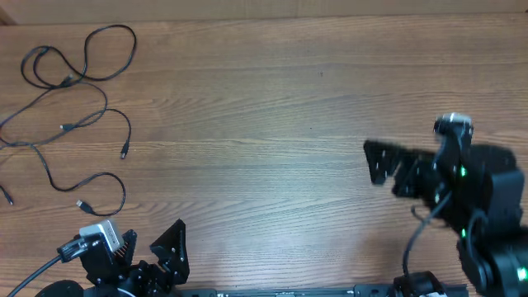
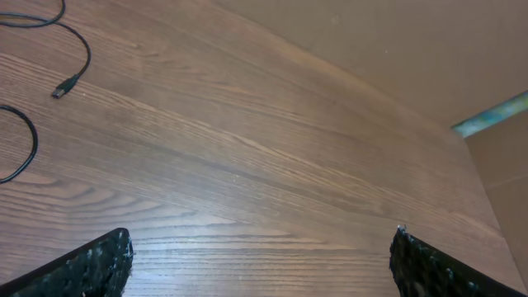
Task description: Untangle cables
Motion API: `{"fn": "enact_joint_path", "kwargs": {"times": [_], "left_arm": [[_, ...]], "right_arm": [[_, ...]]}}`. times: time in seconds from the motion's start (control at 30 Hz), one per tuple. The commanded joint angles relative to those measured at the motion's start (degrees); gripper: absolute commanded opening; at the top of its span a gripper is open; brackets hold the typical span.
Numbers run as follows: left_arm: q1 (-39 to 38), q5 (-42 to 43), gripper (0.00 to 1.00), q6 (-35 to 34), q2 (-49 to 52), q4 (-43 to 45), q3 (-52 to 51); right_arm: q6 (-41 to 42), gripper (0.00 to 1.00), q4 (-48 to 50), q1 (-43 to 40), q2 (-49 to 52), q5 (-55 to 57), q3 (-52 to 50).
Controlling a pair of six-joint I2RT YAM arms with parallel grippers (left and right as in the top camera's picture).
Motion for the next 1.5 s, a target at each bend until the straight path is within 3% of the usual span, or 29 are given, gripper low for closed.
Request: {"fn": "enact_joint_path", "kwargs": {"times": [0.0,0.67,0.87,1.13,1.17,1.47], "left_arm": [[-0.39,0.44,1.0,1.11,-0.02,0.2,-0.24],[-0.39,0.44,1.0,1.09,-0.02,0.2,-0.24],[-0.39,0.44,1.0,1.11,-0.02,0.2,-0.24],[-0.39,0.44,0.99,1.09,-0.02,0.2,-0.24],[-0.39,0.44,1.0,1.09,-0.02,0.2,-0.24],[-0.37,0.44,1.0,1.11,-0.02,0.2,-0.24]], "right_arm": [[-0.42,1.0,-1.46,0.52,-3.08,1.07,-0.5],[-0.52,1.0,-2.54,0.35,-3.65,11.52,-3.3],[-9.46,1.0,10.47,-3.39,-12.63,10.93,-14.8],[-10.73,1.0,23.74,-5.01,-26.32,10.43,-29.03],[-14.05,1.0,34.62,-5.57,-34.25,9.73,-39.45],[-14.05,1.0,47.95,-8.85,-43.23,6.25,-54.12]]}}
